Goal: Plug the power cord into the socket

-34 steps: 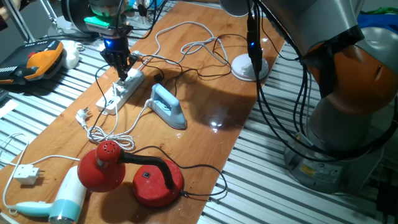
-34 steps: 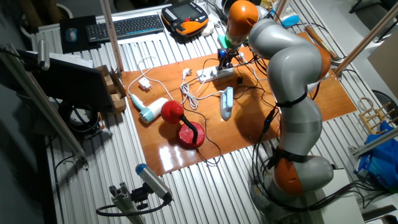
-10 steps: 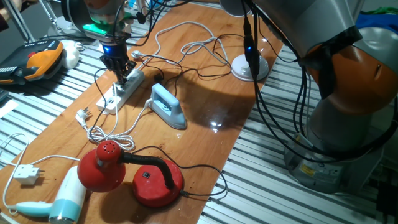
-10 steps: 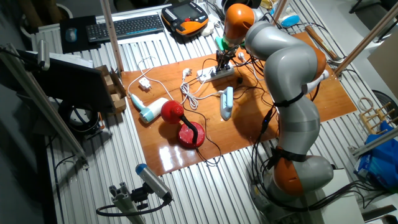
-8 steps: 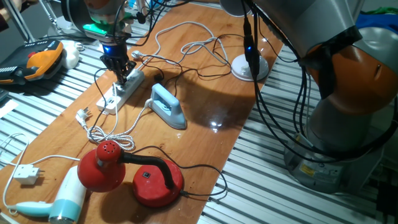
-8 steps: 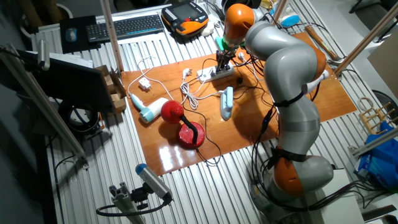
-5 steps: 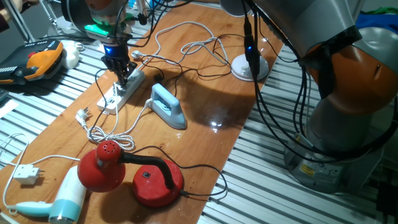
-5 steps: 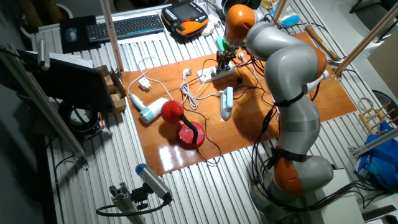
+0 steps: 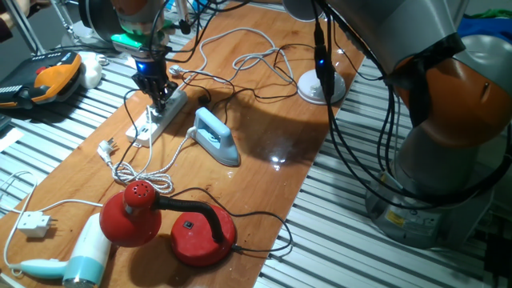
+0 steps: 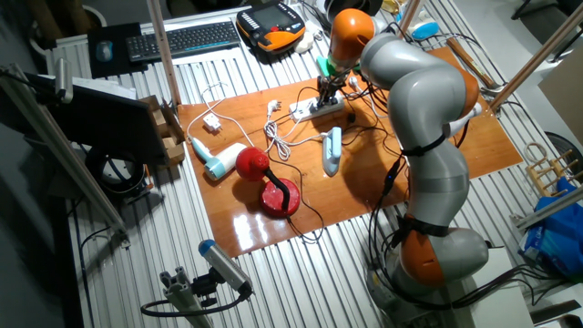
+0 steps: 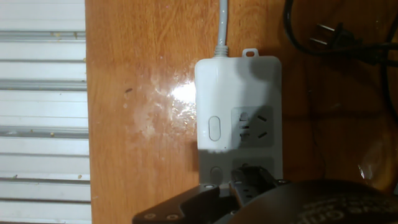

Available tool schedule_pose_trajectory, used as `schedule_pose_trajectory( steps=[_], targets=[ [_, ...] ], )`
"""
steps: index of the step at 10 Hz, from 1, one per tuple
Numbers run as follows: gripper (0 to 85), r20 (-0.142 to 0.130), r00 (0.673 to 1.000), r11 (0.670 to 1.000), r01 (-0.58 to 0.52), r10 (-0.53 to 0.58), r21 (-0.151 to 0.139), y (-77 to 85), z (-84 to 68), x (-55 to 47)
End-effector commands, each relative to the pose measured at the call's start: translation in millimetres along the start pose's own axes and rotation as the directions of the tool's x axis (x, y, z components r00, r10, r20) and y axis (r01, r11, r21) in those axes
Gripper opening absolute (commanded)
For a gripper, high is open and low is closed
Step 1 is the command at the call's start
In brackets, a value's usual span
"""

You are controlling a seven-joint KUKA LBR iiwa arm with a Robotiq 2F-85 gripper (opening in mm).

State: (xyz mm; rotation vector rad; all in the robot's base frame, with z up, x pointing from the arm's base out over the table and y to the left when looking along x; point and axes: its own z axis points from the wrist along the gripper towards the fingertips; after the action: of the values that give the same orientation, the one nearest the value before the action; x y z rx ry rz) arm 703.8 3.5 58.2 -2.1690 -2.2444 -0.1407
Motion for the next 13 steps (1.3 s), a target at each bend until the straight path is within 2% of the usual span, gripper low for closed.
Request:
schedule_pose_trajectory(
  steps=[1,4,8,10,11,12,13],
  targets=[
    [0.0,0.001,1.0,1.0,0.0,0.0,0.002,0.1,1.6,-0.5],
    [0.0,0.015,1.0,1.0,-0.004,0.004,0.017,0.1,5.3,-1.6],
    [0.0,0.014,1.0,1.0,0.005,-0.005,0.008,-1.5,6.5,-1.6],
    [34.0,0.015,1.0,1.0,-0.012,0.012,-0.005,-0.7,6.3,-0.4],
    [68.0,0.017,1.0,1.0,-0.014,0.015,-0.008,-0.8,5.9,-0.3],
    [68.0,0.019,1.0,1.0,-0.011,0.011,-0.008,-1.0,5.0,-0.2],
    [85.0,0.019,1.0,1.0,-0.008,0.008,-0.006,-1.2,3.8,-0.2]
  ],
)
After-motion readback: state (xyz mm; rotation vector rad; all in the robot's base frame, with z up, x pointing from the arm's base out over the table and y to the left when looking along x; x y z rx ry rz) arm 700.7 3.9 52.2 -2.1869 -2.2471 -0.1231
